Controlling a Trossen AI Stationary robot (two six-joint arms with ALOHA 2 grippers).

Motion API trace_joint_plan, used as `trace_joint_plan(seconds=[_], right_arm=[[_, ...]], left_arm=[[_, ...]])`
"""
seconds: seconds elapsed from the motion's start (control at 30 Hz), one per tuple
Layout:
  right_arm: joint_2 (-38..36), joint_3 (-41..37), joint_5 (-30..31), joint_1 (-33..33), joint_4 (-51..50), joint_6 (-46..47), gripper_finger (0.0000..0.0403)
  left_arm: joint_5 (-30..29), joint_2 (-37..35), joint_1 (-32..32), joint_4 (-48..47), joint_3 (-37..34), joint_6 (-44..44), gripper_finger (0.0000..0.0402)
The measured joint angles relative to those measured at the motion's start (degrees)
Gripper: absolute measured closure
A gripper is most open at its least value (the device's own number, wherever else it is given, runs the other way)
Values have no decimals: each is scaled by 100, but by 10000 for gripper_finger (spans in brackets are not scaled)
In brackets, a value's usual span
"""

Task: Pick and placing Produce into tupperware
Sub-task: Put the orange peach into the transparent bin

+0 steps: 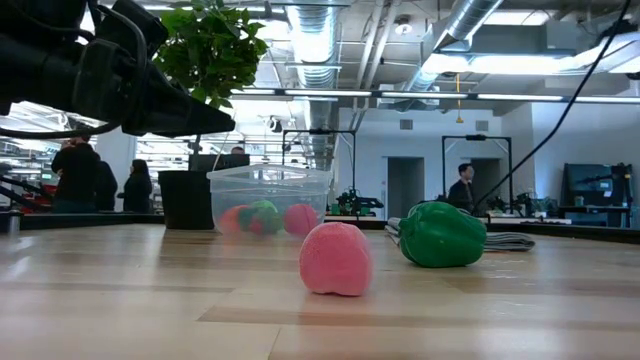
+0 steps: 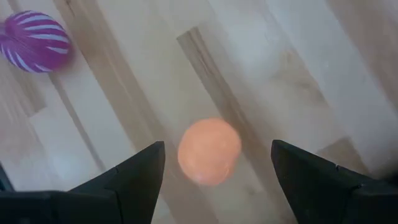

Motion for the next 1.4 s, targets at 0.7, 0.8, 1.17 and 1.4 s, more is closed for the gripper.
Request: trace_joint_plan(seconds=[0.7, 0.8, 1.17, 1.4], right_arm=[[34, -180, -630, -555, -105, 208, 85], [96, -372, -632, -612, 349, -33, 85], [92, -855, -837, -597, 1171, -22, 85], [92, -896, -906, -594, 1220, 27, 85]], left_arm=[[-28, -1, 0, -56, 93, -307, 188], [-31, 0, 0, -51, 94, -322, 188], [-35, 0, 0, -46, 94, -320, 188], [-42, 0, 2, -48, 94, -251, 188]])
